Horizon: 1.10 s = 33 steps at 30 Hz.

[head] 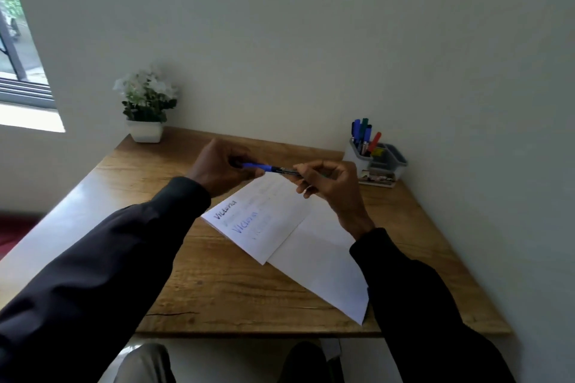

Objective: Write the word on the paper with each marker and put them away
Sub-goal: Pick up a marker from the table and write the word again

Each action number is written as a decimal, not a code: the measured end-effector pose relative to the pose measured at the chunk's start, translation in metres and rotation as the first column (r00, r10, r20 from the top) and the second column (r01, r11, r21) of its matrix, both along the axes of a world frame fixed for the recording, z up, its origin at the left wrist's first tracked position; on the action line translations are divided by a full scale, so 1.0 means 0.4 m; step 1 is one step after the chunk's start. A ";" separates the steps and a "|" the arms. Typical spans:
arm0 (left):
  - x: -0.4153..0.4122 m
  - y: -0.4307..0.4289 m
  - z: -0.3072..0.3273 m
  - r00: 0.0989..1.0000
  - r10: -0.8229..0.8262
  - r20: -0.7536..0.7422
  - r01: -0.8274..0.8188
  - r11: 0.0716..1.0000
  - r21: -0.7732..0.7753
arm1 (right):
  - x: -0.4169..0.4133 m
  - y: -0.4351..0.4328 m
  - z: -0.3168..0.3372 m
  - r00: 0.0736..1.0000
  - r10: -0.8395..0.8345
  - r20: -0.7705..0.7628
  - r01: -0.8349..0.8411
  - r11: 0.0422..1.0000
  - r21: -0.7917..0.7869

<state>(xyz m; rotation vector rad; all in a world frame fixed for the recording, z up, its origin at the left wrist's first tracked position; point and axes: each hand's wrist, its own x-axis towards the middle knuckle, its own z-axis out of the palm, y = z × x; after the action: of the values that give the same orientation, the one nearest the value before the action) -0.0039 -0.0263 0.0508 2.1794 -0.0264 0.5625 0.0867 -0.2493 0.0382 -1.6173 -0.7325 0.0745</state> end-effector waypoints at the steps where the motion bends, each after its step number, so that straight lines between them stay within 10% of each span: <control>1: 0.008 0.000 0.005 1.000 0.013 0.005 -0.013 1.000 -0.001 | 0.014 -0.007 0.005 0.993 -0.031 0.115 0.042 0.994 -0.096; 7: 0.063 -0.057 0.041 0.996 0.016 0.089 -0.011 0.998 -0.060 | 0.052 0.001 0.008 0.801 -0.041 0.598 0.297 0.893 -0.338; 12: 0.070 -0.040 0.027 0.992 -0.014 0.129 0.049 0.961 -0.272 | 0.136 -0.036 0.007 0.866 -0.277 0.417 0.392 0.893 -0.221; 18: 0.051 0.044 -0.086 0.988 0.152 -0.032 -0.150 0.876 -0.459 | 0.291 -0.151 0.056 0.696 -0.612 0.376 0.684 0.723 -0.091; 22: 0.063 0.073 -0.141 0.969 0.196 -0.148 -0.246 0.756 -0.606 | 0.336 -0.173 0.092 0.674 -0.627 0.391 0.701 0.710 -0.071; 33: 0.076 0.062 -0.142 0.979 0.080 -0.189 -0.175 0.806 -0.565 | 0.389 -0.157 0.046 0.693 -0.592 0.410 0.717 0.621 -0.315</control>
<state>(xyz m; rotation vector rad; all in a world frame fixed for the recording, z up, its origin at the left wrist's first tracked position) 0.0266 -0.0017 -0.0058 1.6185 0.3416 0.4015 0.2423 -0.3120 0.0566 -2.3070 -0.2627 -0.5745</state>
